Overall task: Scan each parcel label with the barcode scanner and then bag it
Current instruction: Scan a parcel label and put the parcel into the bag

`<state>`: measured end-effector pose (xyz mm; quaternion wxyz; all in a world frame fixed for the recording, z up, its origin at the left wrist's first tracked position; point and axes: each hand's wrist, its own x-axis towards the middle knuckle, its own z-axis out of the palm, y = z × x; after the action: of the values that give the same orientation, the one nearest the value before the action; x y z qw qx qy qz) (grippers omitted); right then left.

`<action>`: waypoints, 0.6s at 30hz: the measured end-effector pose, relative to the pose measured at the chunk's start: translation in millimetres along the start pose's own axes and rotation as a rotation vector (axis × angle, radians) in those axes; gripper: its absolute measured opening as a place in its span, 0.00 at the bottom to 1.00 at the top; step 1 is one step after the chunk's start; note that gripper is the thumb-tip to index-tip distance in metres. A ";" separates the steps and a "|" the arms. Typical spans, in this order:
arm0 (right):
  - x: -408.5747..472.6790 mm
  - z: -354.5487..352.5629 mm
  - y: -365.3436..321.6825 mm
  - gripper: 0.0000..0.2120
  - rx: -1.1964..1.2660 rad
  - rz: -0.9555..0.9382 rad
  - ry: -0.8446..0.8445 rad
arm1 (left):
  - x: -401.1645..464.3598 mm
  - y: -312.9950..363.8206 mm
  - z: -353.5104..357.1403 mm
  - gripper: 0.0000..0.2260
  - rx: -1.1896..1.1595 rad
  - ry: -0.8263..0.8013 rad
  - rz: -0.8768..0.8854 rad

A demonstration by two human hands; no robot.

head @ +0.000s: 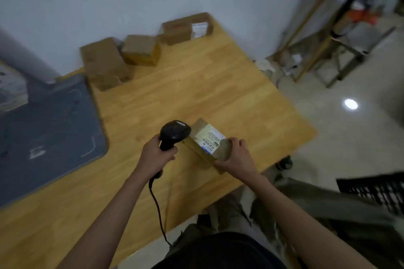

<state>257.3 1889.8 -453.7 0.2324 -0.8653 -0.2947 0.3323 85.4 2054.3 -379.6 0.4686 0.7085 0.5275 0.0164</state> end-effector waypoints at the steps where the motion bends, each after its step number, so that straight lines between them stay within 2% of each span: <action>1: -14.1 -2.9 10.9 0.44 0.017 0.017 0.021 | -3.6 3.9 8.6 0.14 0.013 -0.034 0.037; 5: -73.5 -13.8 52.5 0.45 0.131 0.129 0.155 | -25.6 19.8 53.3 0.06 0.087 -0.180 0.170; 10: -152.5 -23.9 108.4 0.43 0.281 0.275 0.311 | -63.2 36.9 123.1 0.02 0.212 -0.410 0.298; 16: -233.0 -21.6 185.9 0.43 0.332 0.443 0.491 | -108.0 51.9 213.8 0.08 0.341 -0.622 0.476; 18: -252.8 -17.8 211.4 0.43 0.338 0.484 0.511 | -124.3 52.7 242.5 0.06 0.365 -0.703 0.485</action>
<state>192.1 1566.3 -457.4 0.3526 -0.9142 0.0443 0.1951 194.4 1802.5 -421.1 0.4690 0.8450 0.1498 -0.2088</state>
